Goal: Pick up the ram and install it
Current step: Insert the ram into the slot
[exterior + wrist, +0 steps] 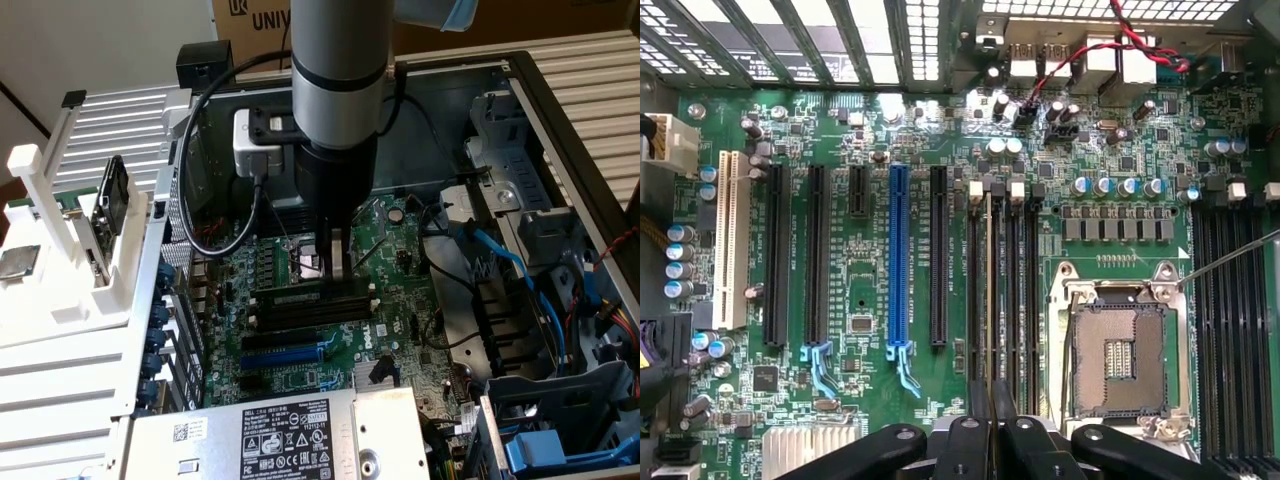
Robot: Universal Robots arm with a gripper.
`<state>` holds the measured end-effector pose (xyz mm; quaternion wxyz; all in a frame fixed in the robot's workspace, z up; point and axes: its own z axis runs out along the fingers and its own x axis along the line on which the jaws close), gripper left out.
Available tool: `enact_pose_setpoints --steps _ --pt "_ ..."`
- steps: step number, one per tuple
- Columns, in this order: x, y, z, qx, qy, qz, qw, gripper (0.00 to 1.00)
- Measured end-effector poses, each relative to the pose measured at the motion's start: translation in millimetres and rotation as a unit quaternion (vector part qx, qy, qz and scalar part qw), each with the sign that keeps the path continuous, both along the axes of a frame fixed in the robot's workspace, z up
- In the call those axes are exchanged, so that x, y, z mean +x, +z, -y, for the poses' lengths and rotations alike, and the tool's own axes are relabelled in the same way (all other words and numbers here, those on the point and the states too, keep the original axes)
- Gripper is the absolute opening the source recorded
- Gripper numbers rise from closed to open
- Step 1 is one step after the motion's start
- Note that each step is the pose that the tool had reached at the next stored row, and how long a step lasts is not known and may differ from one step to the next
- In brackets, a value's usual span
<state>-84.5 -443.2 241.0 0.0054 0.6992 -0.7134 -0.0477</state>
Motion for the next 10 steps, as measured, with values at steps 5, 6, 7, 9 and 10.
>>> enact_pose_setpoints --steps 5,6,7,9,10 --pt "0.0 0.0 1.0 -0.0001 0.002 0.0 1.0 0.12" --pt "0.0 0.0 1.0 0.0 0.002 0.0 1.0 0.12" --pt "0.0 -0.1 1.1 0.0 0.002 0.0 1.0 0.12" --pt "0.0 -0.1 1.1 -0.0001 0.002 -0.0001 1.0 0.12" --pt "0.0 -0.2 1.2 -0.0002 0.003 -0.0001 1.0 0.12"
